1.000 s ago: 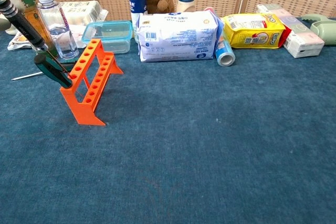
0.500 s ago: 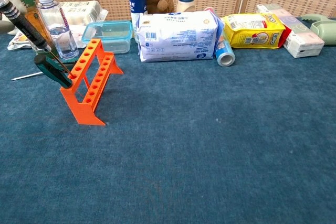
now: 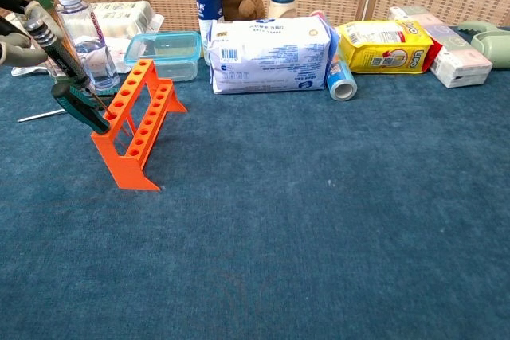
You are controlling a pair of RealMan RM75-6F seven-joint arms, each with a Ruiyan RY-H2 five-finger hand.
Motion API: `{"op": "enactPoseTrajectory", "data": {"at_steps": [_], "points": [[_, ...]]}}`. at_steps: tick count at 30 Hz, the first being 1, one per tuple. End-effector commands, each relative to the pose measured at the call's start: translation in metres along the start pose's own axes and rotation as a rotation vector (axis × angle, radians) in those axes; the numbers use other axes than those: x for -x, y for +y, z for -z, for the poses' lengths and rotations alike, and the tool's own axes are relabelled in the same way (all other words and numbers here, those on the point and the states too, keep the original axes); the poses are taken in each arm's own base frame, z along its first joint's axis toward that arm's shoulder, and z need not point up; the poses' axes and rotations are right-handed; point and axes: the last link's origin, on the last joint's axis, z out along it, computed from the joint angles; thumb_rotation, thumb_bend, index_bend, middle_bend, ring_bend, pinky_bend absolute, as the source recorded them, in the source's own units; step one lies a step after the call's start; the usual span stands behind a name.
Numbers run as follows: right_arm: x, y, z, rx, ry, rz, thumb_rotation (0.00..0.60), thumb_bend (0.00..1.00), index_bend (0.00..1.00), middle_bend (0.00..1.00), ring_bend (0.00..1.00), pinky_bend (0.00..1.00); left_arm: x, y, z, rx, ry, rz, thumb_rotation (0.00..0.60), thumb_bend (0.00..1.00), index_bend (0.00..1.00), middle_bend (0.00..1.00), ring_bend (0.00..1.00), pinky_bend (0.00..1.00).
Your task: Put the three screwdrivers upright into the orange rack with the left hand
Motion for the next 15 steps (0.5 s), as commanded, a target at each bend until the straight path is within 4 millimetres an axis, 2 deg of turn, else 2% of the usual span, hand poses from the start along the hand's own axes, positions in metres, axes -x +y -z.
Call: {"op": "enactPoseTrajectory", "data": {"at_steps": [1, 15], "points": [[0.0, 0.0, 0.0, -0.001, -0.001, 0.0, 0.6, 0.0, 0.06, 0.0, 0.06, 0.05, 0.0013, 0.0002, -0.0033, -0.007, -0.002, -0.013, 0.6, 0.41, 0.51, 0.9, 0.88, 0.92], [0.0004, 0.0, -0.0003, 0.0, -0.001, 0.002, 0.6, 0.0, 0.06, 0.0, 0.06, 0.05, 0.0075, 0.001, -0.0116, -0.038, -0.01, -0.057, 0.6, 0.41, 0.51, 0.9, 0.88, 0.92]]}}
